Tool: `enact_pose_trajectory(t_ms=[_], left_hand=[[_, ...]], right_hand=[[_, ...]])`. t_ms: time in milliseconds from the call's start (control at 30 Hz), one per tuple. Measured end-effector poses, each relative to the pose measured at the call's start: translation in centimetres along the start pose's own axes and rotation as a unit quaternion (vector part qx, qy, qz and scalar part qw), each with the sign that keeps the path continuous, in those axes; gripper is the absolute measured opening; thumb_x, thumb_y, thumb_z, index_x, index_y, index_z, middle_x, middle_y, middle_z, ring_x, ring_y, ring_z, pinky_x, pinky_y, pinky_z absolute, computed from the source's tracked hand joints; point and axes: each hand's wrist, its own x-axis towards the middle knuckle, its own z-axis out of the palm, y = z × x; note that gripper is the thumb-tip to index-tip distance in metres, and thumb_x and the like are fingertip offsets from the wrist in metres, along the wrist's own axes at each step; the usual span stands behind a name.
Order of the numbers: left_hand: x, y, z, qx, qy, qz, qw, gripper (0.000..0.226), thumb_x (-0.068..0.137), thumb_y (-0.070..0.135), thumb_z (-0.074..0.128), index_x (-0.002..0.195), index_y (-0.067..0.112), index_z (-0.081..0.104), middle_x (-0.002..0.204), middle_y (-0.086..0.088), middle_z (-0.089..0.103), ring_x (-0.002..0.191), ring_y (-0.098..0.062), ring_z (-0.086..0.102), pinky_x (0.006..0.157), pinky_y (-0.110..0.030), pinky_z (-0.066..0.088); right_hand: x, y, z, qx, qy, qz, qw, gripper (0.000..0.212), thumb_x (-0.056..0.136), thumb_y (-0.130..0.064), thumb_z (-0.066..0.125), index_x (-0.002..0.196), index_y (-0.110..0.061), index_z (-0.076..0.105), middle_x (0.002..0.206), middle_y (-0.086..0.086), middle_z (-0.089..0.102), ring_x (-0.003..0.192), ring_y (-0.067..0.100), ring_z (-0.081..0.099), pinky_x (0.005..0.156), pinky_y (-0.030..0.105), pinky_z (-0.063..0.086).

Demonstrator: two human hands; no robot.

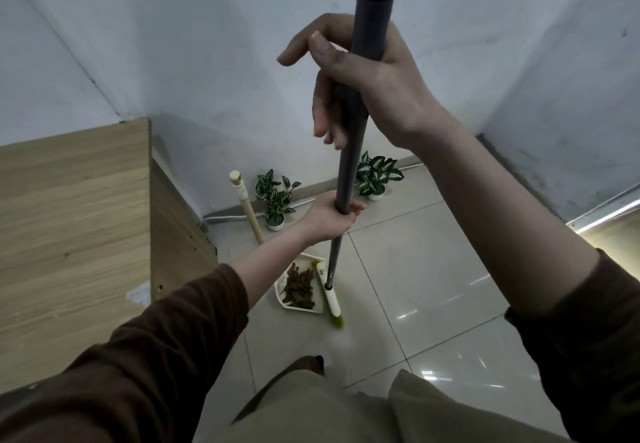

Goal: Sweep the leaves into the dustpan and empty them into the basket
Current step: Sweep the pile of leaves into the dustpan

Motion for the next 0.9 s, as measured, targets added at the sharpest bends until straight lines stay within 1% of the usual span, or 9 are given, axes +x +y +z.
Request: enact_pose_trajectory(t_ms=[133,267,400,567,633,700,733,800,900], left_hand=[[1.2,0.8,0.9,-0.020,-0.013,-0.001,1.000,0.022,0.083,-0.009,0.054,0.097,0.002,0.067,0.110,-0.014,0.069,0.102,-0.019,0.065,0.089,-0.024,0.050],[2.3,1.3,1.6,0.016,-0.049,-0.006,0.999,0.027,0.085,0.001,0.061,0.111,0.003,0.066,0.119,-0.008,0.067,0.111,-0.017,0.062,0.086,-0.013,0.043],[3.1,1.3,2.2,0.067,-0.064,0.000,0.996,0.043,0.084,0.019,0.070,0.125,0.009,0.060,0.131,-0.003,0.059,0.123,-0.015,0.052,0.098,-0.011,0.030],[4.1,0.8,2.6,0.088,-0.061,0.026,0.994,0.056,0.082,0.025,0.073,0.132,0.011,0.052,0.132,-0.003,0.054,0.125,-0.014,0.046,0.084,0.002,0.019],[4.4,0.8,2.3,0.102,-0.060,0.047,0.992,0.055,0.078,0.027,0.077,0.125,0.013,0.053,0.115,-0.002,0.050,0.110,-0.014,0.046,0.090,-0.006,0.028],[4.8,0.5,1.6,0.148,-0.078,0.069,0.983,0.071,0.071,0.034,0.081,0.131,0.015,0.047,0.131,-0.004,0.047,0.123,-0.019,0.041,0.109,-0.026,0.030],[4.9,0.3,1.1,0.189,-0.095,0.075,0.974,0.088,0.068,0.039,0.082,0.140,0.016,0.038,0.146,-0.007,0.038,0.137,-0.024,0.031,0.116,-0.037,0.024],[5.5,-0.5,-0.6,0.281,-0.110,0.086,0.949,0.110,0.064,0.049,0.081,0.150,0.023,0.018,0.160,-0.006,0.010,0.147,-0.029,0.002,0.117,-0.057,0.006],[6.4,-2.2,-4.1,0.356,-0.045,0.101,0.928,0.111,0.066,0.057,0.075,0.151,0.030,0.009,0.161,-0.002,-0.009,0.146,-0.028,-0.016,0.111,-0.062,-0.011]], right_hand=[[0.4,0.3,-0.8,-0.008,0.013,0.031,0.999,0.025,0.103,-0.015,0.044,0.109,0.003,0.061,0.060,0.029,0.060,0.043,0.032,0.058,0.048,0.034,0.051],[0.6,1.2,-1.5,-0.028,0.033,0.068,0.997,0.025,0.103,-0.018,0.045,0.110,-0.001,0.062,0.060,0.022,0.063,0.049,0.032,0.061,0.054,0.047,0.054],[0.6,2.4,-1.9,-0.046,0.047,0.098,0.993,0.024,0.104,-0.018,0.044,0.112,-0.002,0.061,0.064,0.022,0.064,0.056,0.035,0.064,0.056,0.043,0.053],[1.1,3.4,-2.1,-0.041,0.056,0.111,0.991,0.021,0.104,-0.018,0.045,0.111,-0.006,0.061,0.065,0.022,0.064,0.060,0.038,0.065,0.055,0.042,0.053],[1.4,3.9,-2.2,-0.034,0.061,0.107,0.992,0.019,0.103,-0.018,0.046,0.110,-0.008,0.061,0.065,0.021,0.065,0.057,0.035,0.065,0.054,0.038,0.052],[1.7,4.4,-2.0,-0.028,0.070,0.103,0.992,0.017,0.102,-0.018,0.049,0.109,-0.009,0.061,0.063,0.019,0.065,0.055,0.032,0.065,0.052,0.037,0.051],[1.9,4.7,-1.9,-0.025,0.078,0.101,0.992,0.016,0.101,-0.018,0.050,0.108,-0.009,0.061,0.063,0.019,0.065,0.055,0.032,0.065,0.052,0.036,0.051],[2.3,5.2,-1.7,-0.017,0.100,0.087,0.991,0.013,0.099,-0.015,0.052,0.106,-0.009,0.061,0.063,0.020,0.066,0.053,0.033,0.064,0.051,0.037,0.051],[2.7,6.2,-1.7,-0.009,0.150,0.057,0.987,0.012,0.097,-0.012,0.054,0.107,-0.009,0.060,0.060,0.016,0.066,0.049,0.032,0.063,0.049,0.039,0.052]])
